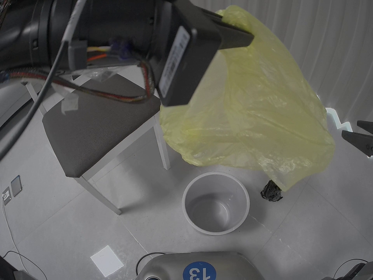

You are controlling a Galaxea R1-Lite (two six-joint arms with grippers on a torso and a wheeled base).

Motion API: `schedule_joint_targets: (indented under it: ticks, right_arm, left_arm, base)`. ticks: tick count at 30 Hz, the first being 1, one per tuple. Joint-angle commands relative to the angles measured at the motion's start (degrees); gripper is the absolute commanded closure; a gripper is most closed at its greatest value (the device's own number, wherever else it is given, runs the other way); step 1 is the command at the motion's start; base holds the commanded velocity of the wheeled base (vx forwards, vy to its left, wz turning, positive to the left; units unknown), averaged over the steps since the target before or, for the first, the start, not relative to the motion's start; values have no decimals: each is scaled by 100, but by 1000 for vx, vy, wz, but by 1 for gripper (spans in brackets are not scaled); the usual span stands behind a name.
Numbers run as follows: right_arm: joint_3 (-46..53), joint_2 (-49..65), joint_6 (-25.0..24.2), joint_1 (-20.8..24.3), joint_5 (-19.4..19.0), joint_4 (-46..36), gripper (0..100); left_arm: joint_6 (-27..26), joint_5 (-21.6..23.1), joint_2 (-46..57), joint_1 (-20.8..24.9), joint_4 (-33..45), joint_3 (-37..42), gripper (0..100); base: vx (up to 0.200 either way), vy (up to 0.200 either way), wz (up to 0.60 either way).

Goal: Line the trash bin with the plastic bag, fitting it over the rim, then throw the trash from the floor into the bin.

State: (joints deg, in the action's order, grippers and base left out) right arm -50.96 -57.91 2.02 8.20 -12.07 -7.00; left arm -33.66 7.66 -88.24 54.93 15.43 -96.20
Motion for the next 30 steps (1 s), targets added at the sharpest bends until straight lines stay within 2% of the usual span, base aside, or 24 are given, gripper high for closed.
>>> schedule_joint_targets:
  ticks: [1, 8, 13, 19, 30]
  right_arm:
    - [156, -81, 26, -65, 3, 23, 0]
    - [385, -371, 53, -161, -6, 41, 0]
    - [473, -590, 53, -170, -6, 67, 0]
    - [604, -933, 17, -170, -243, 102, 0]
    - [771, -924, -9, -117, -235, 251, 0]
  left_arm:
    - [0, 25, -80, 62, -5, -92, 100]
    - [0, 324, -80, 97, -14, -171, 100]
    - [0, 333, -80, 114, -40, -207, 100]
    - [8, 333, -71, 141, -58, -171, 100]
    - [8, 342, -9, 158, -76, -180, 100]
  base:
    - [0, 0, 0]
    - [0, 0, 0]
    - [0, 0, 0]
    - [0, 0, 0]
    - [0, 0, 0]
